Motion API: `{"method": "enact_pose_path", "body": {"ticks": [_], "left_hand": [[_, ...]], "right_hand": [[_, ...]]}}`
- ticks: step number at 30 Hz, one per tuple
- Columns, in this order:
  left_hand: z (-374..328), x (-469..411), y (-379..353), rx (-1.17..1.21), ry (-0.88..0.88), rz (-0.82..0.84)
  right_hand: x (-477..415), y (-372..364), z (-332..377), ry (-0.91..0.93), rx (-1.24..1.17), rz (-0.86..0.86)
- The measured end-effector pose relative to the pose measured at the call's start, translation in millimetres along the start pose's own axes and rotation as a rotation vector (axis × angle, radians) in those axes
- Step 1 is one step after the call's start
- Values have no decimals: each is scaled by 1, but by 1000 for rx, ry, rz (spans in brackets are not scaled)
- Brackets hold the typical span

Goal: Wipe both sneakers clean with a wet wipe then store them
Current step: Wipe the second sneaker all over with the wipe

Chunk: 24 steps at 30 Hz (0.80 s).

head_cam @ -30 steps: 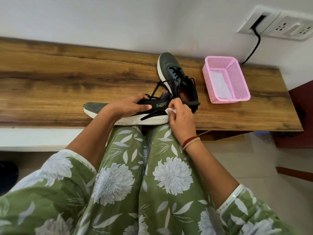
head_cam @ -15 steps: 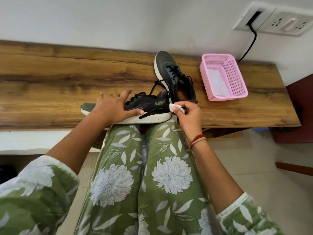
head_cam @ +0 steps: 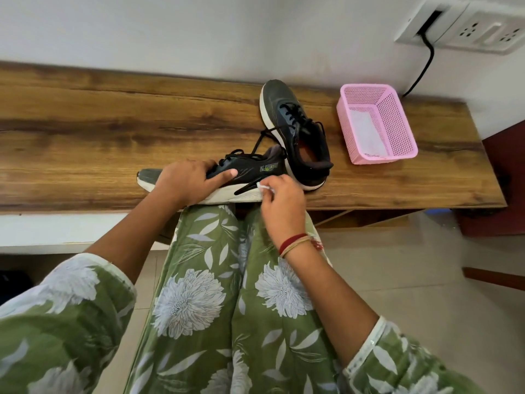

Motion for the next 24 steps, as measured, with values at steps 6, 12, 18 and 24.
{"method": "enact_pose_path", "body": {"ticks": [6, 12, 18, 24], "left_hand": [[4, -1, -1, 11, 24, -19], [4, -2, 0, 0, 51, 25], [4, -2, -2, -6, 58, 38], [2, -1, 1, -8, 71, 39]], "right_hand": [[21, -30, 36, 194, 95, 105], [6, 7, 8, 25, -227, 40], [-19, 16, -36, -184, 16, 66], [0, 5, -4, 15, 180, -2]]}}
Point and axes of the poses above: each hand's wrist, its own x-axis away from the middle knuckle, its own y-axis out of the back of the hand, z = x × y, the point moved 7 cm from there along -x, towards the middle knuckle, and after that the axes turned 1 degree about -x, right-handed, at the moved point
